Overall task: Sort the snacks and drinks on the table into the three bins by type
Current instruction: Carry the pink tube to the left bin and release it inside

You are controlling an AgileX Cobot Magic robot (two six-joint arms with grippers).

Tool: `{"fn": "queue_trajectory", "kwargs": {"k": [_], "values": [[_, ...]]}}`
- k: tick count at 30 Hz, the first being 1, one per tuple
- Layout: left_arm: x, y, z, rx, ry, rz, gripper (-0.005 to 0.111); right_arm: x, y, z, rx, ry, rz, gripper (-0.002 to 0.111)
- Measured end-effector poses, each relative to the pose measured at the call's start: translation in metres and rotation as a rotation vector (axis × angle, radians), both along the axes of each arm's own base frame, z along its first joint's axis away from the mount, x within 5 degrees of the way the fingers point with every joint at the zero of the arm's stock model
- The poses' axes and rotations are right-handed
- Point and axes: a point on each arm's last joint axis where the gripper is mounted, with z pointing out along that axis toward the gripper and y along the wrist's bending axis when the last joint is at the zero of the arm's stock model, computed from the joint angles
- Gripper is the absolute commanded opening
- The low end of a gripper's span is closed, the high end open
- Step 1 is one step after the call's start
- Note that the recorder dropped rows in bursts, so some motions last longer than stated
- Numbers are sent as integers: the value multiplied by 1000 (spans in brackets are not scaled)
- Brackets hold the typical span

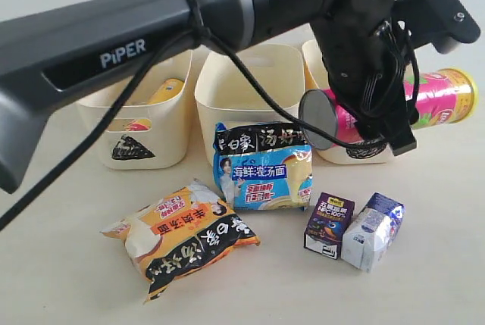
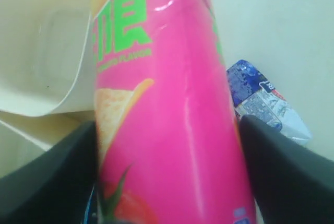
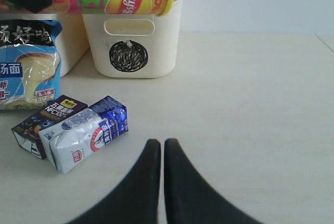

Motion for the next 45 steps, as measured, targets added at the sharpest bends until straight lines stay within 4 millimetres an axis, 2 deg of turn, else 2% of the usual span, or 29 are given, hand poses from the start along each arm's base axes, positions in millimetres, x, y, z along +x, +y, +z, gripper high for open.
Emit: {"fn": "queue_trajectory", "kwargs": {"k": [7, 13, 22, 26, 29, 34, 37, 38, 45], "values": [[-13, 17, 17, 16, 36, 37, 4, 0, 0, 0, 0, 0, 0, 0], [-29, 43, 28, 27, 57, 87, 4, 0, 0, 0, 0, 0, 0, 0], [-59, 105, 54, -41, -29, 223, 4, 0, 0, 0, 0, 0, 0, 0], [-63, 135, 61, -83, -71, 326, 4, 0, 0, 0, 0, 0, 0, 0], [-62, 156, 67, -114, -88, 400, 4, 0, 0, 0, 0, 0, 0, 0], [-47, 192, 64, -161, -101, 536, 4, 0, 0, 0, 0, 0, 0, 0], [-31, 214, 60, -187, -105, 623, 4, 0, 0, 0, 0, 0, 0, 0], [-21, 227, 57, -202, -110, 673, 4, 0, 0, 0, 0, 0, 0, 0], [11, 267, 64, -365, -161, 826, 4, 0, 0, 0, 0, 0, 0, 0]]}}
